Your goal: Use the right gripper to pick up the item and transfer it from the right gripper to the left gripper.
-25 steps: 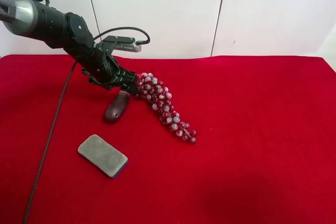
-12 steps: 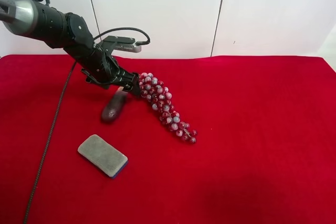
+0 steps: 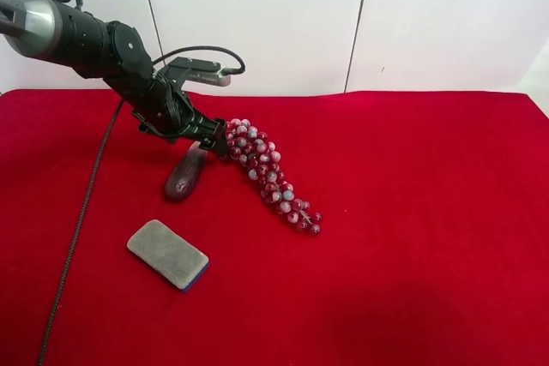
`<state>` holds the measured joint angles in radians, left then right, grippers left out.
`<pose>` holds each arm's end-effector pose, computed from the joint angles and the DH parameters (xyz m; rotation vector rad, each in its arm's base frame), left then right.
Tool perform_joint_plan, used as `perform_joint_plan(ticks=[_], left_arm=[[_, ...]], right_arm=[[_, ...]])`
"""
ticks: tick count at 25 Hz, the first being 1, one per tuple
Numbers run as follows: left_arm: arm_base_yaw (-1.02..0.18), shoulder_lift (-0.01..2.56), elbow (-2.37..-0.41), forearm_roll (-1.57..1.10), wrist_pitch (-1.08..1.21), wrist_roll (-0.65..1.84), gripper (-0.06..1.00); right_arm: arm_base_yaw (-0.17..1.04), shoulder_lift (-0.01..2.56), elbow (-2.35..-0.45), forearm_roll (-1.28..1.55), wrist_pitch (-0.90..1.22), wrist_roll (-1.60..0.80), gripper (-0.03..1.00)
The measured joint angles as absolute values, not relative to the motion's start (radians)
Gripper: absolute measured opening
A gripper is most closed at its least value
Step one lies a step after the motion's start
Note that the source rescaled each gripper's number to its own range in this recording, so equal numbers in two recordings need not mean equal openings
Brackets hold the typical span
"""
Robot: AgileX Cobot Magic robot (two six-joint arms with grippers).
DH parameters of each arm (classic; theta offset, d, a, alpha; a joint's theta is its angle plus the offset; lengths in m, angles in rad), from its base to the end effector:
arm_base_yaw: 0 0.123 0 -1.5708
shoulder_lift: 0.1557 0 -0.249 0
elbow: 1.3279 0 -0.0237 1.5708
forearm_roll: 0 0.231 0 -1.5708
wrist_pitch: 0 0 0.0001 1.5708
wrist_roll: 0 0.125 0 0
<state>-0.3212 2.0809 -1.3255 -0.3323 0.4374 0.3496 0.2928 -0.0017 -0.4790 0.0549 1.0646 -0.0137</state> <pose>0.3813 -0.1451 0.0848 0.5326 2.6122 -0.2738 0.0420 0.0189 0.2459 -0.3187 2.0502 0.2375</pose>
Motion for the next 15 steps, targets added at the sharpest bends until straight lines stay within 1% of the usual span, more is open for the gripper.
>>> perform_joint_plan(ticks=[5,12,15], left_arm=[[-0.321,2.066,-1.326,-0.328,0.493,0.35,1.0],[-0.321,1.963,-1.326,-0.32,0.615,0.331,1.0],[-0.321,1.916,-1.325,-0.315,0.661,0.323,1.0]], right_arm=[[0.293,-0.002,-0.479,0.055,1.065,-0.014,1.0],[0.291,-0.002,-0.479,0.055,1.065,-0.014,1.0],[0.263,-0.002,-0.479,0.055,1.065,-0.014,1.0]])
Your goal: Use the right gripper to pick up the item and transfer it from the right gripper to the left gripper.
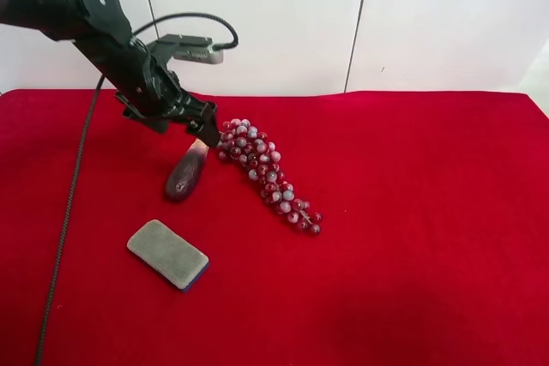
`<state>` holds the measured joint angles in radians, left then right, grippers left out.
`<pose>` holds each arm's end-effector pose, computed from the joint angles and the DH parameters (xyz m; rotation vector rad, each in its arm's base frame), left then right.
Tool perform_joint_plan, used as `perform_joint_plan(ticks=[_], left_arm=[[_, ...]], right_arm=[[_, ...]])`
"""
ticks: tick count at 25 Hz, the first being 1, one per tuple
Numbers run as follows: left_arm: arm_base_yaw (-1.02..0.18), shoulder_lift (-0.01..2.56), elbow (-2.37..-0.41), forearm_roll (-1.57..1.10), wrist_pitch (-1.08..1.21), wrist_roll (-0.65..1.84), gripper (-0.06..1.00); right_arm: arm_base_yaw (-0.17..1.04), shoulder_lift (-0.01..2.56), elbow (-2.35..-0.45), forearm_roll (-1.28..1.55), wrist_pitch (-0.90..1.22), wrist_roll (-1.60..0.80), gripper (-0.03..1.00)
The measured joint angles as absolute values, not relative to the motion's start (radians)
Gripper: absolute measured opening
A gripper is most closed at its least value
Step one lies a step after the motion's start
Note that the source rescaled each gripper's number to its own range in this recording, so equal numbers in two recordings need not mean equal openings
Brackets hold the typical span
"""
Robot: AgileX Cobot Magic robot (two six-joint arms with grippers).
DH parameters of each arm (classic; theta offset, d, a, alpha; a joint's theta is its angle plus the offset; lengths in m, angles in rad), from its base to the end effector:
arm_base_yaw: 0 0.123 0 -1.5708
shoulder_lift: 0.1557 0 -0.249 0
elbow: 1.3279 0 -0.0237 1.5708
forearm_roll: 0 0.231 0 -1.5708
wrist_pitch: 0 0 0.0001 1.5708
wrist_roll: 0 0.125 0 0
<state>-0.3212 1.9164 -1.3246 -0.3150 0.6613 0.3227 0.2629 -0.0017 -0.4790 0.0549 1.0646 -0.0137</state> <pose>0.3571 -0.1439 0.1388 0.5859 2.6574 -0.3332 0.0426 0.0177 0.2459 -0.2879 2.0534 0.2191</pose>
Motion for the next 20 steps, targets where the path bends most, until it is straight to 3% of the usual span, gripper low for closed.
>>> perform_joint_plan(ticks=[10,20], left_arm=[[-0.321,1.717,-1.302,-0.302,0.761,0.285,1.0],[-0.321,1.398,-1.096,-0.298,0.744,0.26,1.0]], right_arm=[[0.112,-0.002,-0.479,0.054,1.065,-0.014,1.0],[0.048,-0.002,-0.479,0.053,1.065,-0.014,1.0]])
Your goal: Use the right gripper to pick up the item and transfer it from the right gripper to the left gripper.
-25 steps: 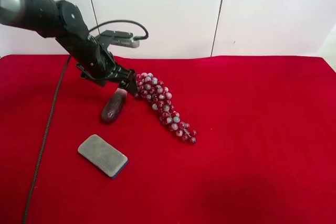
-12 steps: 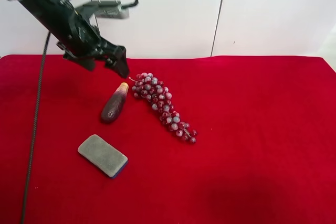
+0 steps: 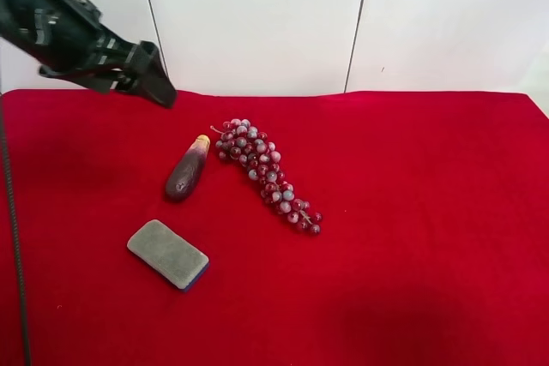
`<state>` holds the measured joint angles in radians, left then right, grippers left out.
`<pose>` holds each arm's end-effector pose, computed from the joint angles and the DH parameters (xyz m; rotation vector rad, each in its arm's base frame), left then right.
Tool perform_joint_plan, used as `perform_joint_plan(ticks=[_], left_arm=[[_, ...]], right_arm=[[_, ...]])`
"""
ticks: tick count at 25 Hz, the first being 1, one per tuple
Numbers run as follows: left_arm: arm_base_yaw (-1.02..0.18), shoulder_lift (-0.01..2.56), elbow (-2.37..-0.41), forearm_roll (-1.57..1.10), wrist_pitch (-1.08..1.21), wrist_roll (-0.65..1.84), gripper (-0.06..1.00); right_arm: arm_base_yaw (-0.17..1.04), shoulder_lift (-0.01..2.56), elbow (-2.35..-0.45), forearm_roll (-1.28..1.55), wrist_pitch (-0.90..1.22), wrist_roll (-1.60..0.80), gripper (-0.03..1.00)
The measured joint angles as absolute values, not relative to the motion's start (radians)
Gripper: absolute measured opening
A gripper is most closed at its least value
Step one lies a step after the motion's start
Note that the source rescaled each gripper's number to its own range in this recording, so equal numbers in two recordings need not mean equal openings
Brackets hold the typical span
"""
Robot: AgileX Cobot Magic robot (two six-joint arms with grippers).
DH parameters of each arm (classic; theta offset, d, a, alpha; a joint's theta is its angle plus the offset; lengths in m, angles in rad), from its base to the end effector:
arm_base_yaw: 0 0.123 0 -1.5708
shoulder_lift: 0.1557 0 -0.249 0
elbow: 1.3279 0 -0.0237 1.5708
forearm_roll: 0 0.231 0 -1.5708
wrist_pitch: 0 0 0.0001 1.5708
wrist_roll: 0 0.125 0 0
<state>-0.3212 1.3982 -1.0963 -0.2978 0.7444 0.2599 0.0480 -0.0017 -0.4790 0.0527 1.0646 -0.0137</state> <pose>0.2759 -0.1180 0.2472 0.5312 2.4622 -0.3669 0.0454 0.0079 0.2459 -0.0657 2.0664 0.0845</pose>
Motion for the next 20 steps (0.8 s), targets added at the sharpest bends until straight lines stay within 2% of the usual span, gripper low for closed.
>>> perform_joint_plan(ticks=[20], left_arm=[[-0.324,0.705,-0.714,-0.259,0.813,0.208,1.0]], right_arm=[[0.048,-0.002,-0.479,0.053,1.065,-0.014,1.0]])
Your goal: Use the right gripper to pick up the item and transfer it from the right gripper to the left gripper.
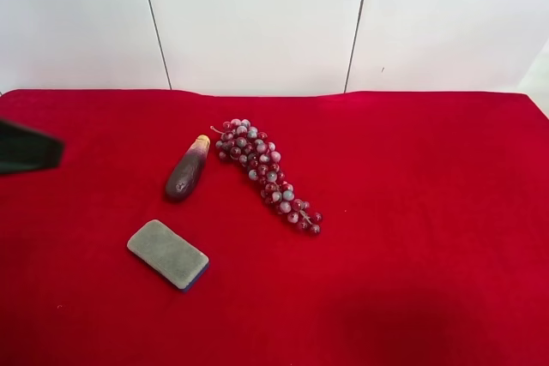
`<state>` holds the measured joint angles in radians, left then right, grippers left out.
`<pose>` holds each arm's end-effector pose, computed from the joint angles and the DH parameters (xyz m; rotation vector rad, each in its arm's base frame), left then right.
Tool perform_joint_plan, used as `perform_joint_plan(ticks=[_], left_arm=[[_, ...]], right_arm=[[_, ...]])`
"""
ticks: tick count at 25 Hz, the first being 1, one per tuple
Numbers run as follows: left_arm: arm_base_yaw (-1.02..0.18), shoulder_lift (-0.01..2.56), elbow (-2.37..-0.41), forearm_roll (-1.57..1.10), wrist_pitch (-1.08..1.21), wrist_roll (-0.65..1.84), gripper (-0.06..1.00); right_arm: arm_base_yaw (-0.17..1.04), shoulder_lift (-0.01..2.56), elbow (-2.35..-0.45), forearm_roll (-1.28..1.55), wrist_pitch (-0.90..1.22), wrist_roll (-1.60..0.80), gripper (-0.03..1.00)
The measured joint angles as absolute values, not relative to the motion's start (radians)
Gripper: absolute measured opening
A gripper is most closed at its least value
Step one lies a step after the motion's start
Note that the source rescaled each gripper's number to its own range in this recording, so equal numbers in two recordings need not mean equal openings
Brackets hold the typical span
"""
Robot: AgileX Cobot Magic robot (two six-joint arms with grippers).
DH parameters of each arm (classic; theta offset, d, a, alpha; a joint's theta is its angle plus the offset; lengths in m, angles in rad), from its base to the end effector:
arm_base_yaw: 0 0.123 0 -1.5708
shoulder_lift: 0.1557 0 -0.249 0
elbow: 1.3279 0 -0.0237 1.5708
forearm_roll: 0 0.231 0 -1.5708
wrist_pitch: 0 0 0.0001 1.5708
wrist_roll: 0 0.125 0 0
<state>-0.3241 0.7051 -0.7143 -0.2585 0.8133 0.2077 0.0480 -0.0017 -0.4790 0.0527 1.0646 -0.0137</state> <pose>0.1435 -0.0727 0.2785 0.4973 2.2281 -0.3678 0.0454 0.0079 0.2459 -0.0657 2.0664 0.0845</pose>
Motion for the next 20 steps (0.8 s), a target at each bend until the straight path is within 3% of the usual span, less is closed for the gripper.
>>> perform_joint_plan(ticks=[12,20], left_arm=[[-0.323,0.505,-0.669,-0.094,0.992,0.208,1.0],[-0.143,0.431,-0.669,-0.139,1.121,0.207,1.0]], right_arm=[[0.048,-0.002,-0.479,0.053,1.065,-0.014,1.0],[0.048,-0.002,-0.479,0.053,1.065,-0.014,1.0]])
